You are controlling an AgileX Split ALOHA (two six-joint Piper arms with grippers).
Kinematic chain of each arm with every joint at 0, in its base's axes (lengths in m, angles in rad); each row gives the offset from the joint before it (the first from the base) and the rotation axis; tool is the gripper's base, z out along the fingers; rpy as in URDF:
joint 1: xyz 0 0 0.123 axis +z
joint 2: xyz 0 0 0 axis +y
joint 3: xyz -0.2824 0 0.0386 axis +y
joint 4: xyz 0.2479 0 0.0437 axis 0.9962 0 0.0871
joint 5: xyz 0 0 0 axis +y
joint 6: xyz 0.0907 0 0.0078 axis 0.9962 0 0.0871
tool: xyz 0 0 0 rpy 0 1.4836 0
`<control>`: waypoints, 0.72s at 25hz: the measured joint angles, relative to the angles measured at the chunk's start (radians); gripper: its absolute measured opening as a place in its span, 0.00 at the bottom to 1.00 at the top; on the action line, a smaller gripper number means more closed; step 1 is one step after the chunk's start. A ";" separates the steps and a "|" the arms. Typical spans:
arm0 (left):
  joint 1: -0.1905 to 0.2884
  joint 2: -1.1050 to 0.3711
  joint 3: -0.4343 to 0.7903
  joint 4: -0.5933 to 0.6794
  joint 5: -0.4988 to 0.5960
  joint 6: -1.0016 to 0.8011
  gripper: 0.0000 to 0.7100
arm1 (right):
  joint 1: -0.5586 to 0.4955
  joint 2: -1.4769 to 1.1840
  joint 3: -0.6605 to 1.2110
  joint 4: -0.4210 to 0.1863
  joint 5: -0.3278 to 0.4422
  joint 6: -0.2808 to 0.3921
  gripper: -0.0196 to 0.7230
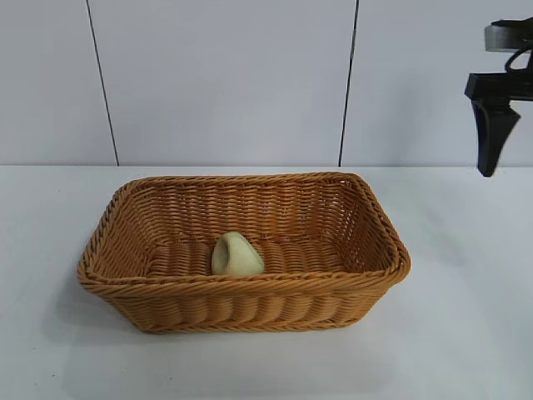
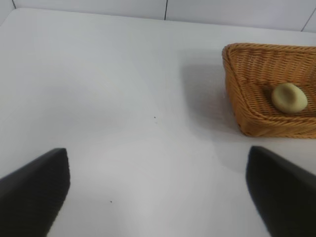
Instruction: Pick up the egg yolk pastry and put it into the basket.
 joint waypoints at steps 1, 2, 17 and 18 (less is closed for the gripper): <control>0.000 0.000 0.000 0.000 0.000 0.000 0.98 | 0.000 -0.059 0.053 0.000 0.000 -0.003 0.96; 0.000 0.000 0.000 0.000 0.000 0.000 0.98 | 0.000 -0.119 0.106 0.000 0.000 -0.004 0.96; 0.000 0.000 0.000 0.001 0.000 0.000 0.98 | 0.000 -0.988 0.471 0.008 -0.181 -0.056 0.96; 0.000 0.000 0.000 0.001 0.000 0.000 0.98 | 0.000 -1.036 0.471 0.008 -0.181 -0.056 0.96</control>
